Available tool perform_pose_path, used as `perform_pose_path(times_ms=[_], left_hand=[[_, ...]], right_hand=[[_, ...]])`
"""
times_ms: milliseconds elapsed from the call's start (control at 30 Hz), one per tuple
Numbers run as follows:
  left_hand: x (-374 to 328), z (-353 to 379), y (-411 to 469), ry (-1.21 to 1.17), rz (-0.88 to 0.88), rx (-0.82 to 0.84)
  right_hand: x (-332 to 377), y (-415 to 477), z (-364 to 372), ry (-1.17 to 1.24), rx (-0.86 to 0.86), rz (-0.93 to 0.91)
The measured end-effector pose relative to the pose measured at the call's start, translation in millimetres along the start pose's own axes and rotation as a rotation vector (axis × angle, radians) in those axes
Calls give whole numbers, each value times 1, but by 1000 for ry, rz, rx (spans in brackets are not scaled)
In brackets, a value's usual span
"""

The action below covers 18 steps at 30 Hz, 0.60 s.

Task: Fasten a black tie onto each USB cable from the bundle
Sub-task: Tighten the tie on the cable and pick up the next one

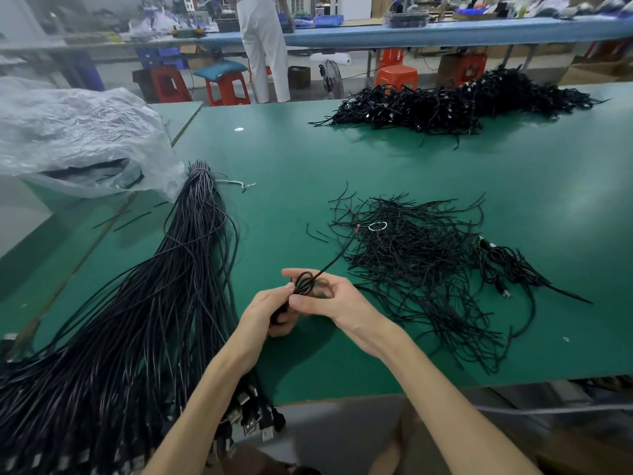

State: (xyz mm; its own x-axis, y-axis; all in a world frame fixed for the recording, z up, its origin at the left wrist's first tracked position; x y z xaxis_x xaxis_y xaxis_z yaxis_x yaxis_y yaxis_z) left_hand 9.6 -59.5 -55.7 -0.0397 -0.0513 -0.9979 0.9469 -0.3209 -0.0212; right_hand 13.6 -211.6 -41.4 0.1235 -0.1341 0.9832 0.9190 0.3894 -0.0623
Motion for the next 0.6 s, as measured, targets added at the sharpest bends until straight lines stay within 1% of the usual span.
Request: perform_pose_path(times_ms=[133,300,400,600], left_hand=[[1,0,2,42,-23,-23],[-2,0,0,83,-18,-64],[-2,0,1,81,-27,-105],[1,-1,2,100,-47,-162]], right_hand=[[0,-1,-1,-134,-75,-13],[7,-2,-3,-475,-211,-84],[11,-4,-1,-515,-235,-130],[6,-8,10,-528,-342,-133]])
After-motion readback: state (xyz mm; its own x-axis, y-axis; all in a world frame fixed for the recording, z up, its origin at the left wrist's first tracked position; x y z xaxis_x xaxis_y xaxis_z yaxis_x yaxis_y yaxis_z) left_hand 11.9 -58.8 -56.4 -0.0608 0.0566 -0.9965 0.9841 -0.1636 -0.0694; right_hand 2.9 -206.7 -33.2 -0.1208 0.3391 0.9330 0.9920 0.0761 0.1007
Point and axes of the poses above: each hand's wrist, its own y-axis towards the middle knuckle, its own z-axis out of the palm, x = y × z, the point moved 3 cm from there along y, towards the middle knuckle, and after that the axes turned 3 degrees about y, right-handed, at the moved point
